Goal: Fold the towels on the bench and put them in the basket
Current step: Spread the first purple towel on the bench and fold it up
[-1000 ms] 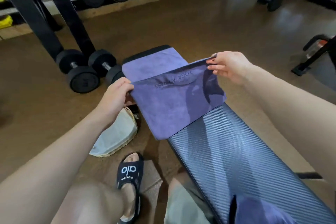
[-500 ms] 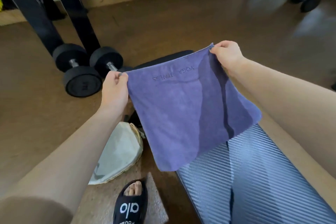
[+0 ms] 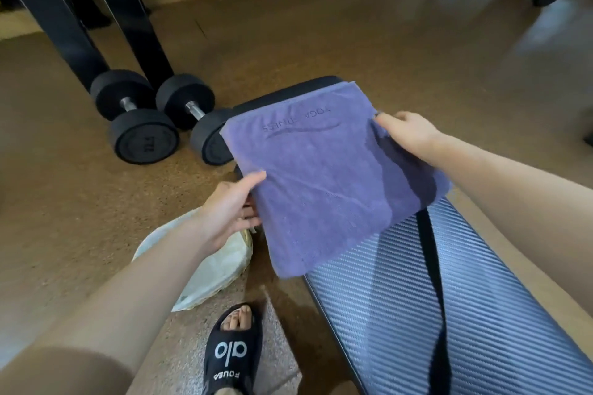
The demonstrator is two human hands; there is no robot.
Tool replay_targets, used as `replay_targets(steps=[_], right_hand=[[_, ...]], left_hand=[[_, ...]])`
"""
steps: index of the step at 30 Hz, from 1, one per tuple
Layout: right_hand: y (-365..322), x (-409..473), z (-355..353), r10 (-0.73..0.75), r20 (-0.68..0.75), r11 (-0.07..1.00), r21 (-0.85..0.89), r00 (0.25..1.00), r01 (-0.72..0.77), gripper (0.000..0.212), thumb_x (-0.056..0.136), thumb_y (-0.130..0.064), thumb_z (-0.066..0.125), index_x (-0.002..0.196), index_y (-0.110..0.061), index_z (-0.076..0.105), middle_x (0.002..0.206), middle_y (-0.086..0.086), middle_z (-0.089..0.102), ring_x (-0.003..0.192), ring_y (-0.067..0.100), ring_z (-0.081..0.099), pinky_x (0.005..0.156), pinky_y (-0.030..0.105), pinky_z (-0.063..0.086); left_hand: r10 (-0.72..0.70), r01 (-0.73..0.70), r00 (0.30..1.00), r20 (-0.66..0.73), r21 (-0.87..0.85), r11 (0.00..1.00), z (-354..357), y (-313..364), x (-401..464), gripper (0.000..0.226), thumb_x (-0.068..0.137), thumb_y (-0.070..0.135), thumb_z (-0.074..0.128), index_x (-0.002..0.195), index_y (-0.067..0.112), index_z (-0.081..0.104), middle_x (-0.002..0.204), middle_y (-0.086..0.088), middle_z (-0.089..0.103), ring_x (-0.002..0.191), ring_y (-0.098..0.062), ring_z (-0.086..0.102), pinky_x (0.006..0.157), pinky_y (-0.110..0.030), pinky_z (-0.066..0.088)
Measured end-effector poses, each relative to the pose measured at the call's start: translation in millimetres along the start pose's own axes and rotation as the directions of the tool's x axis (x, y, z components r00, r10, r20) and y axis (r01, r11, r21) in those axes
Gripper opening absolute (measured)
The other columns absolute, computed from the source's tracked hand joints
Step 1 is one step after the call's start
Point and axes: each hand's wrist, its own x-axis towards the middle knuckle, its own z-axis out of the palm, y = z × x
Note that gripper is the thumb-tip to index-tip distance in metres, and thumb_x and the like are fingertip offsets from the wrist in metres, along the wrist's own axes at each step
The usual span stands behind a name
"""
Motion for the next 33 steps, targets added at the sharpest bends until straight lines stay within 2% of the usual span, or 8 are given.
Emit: replay_targets(steps=[2, 5, 9, 13, 24, 29, 31, 33], right_hand=[[16, -23, -6, -0.037, 0.006, 0.993, -0.11, 0.999, 0.038, 0.047, 0.095, -0.061, 0.047, 0.093, -0.016, 0.059, 0.102, 0.007, 0.061, 0.098, 0.03, 0.055, 0.08, 0.034, 0.038], [41, -52, -18, -0.029, -0.001, 0.982, -0.185, 1.0, 0.028, 0.045, 0.095, -0.058, 0.051, 0.102, -0.015, 0.061, 0.102, 0.005, 0.061, 0.095, 0.029, 0.056, 0.079, 0.034, 0.043], [65, -80, -31, 0.002, -0.001, 0.994, -0.113, 1.0, -0.002, 0.027, 0.094, -0.04, 0.063, 0.097, -0.013, 0.061, 0.099, 0.007, 0.064, 0.082, 0.029, 0.06, 0.078, 0.037, 0.051], [85, -104, -39, 0.029, -0.036, 0.999, 0.037, 0.999, -0.028, 0.016, 0.093, -0.02, 0.064, 0.079, -0.015, 0.06, 0.089, 0.01, 0.065, 0.059, 0.02, 0.05, 0.056, 0.026, 0.042], [174, -210, -77, 0.224, 0.153, 0.974, -0.05, 0.962, -0.219, 0.009, 0.094, -0.012, 0.059, 0.087, -0.005, 0.06, 0.066, 0.016, 0.057, 0.054, 0.025, 0.051, 0.049, 0.028, 0.045], [196, -236, -90, 0.272, 0.207, 0.96, -0.128, 0.94, -0.249, 0.015, 0.089, -0.012, 0.061, 0.075, -0.006, 0.056, 0.068, 0.012, 0.055, 0.053, 0.025, 0.053, 0.05, 0.027, 0.044], [191, -238, -92, 0.269, 0.198, 0.955, -0.178, 0.943, -0.236, 0.012, 0.086, -0.015, 0.062, 0.08, -0.005, 0.061, 0.072, 0.01, 0.061, 0.063, 0.027, 0.057, 0.055, 0.029, 0.047], [178, -234, -88, 0.224, 0.12, 0.955, -0.226, 0.967, -0.194, 0.013, 0.085, -0.018, 0.064, 0.095, -0.01, 0.065, 0.092, 0.008, 0.066, 0.085, 0.028, 0.06, 0.071, 0.032, 0.05]], left_hand=[[-0.036, 0.034, 0.998, 0.048, 0.034, 0.999, 12, -10, -25, 0.037, 0.095, 0.041, 0.066, 0.124, 0.019, 0.067, 0.103, 0.005, 0.077, 0.089, -0.015, 0.075, 0.08, -0.034, 0.059], [-0.095, 0.099, 0.992, 0.087, -0.036, 0.994, 29, -23, -53, 0.03, 0.096, 0.03, 0.066, 0.125, 0.02, 0.067, 0.108, 0.005, 0.077, 0.096, -0.018, 0.073, 0.087, -0.037, 0.058], [-0.12, 0.114, 0.991, -0.061, -0.102, 0.988, 47, -35, -75, 0.019, 0.097, 0.017, 0.064, 0.116, 0.02, 0.064, 0.108, 0.001, 0.071, 0.077, -0.01, 0.061, 0.052, -0.023, 0.052], [-0.1, 0.085, 0.992, -0.074, -0.18, 0.98, 61, -44, -100, 0.015, 0.099, 0.005, 0.059, 0.109, 0.015, 0.064, 0.103, 0.001, 0.066, 0.069, -0.009, 0.044, 0.046, -0.017, 0.047], [-0.258, 0.22, 0.962, 0.087, 0.313, 0.924, 89, -116, -187, 0.027, 0.092, 0.017, 0.071, 0.119, 0.019, 0.069, 0.107, 0.0, 0.077, 0.092, -0.016, 0.072, 0.069, -0.025, 0.06], [-0.345, 0.248, 0.926, 0.156, 0.438, 0.864, 93, -129, -202, 0.016, 0.092, 0.021, 0.071, 0.106, 0.015, 0.072, 0.091, 0.001, 0.078, 0.08, -0.011, 0.074, 0.081, -0.03, 0.061], [-0.361, 0.237, 0.917, 0.17, 0.494, 0.836, 92, -125, -200, 0.016, 0.091, 0.027, 0.072, 0.096, 0.012, 0.069, 0.08, 0.002, 0.072, 0.076, -0.011, 0.071, 0.077, -0.029, 0.06], [-0.286, 0.204, 0.953, 0.101, 0.486, 0.85, 88, -111, -191, 0.026, 0.089, 0.027, 0.074, 0.101, 0.008, 0.06, 0.083, -0.005, 0.065, 0.073, -0.015, 0.066, 0.064, -0.03, 0.055]])
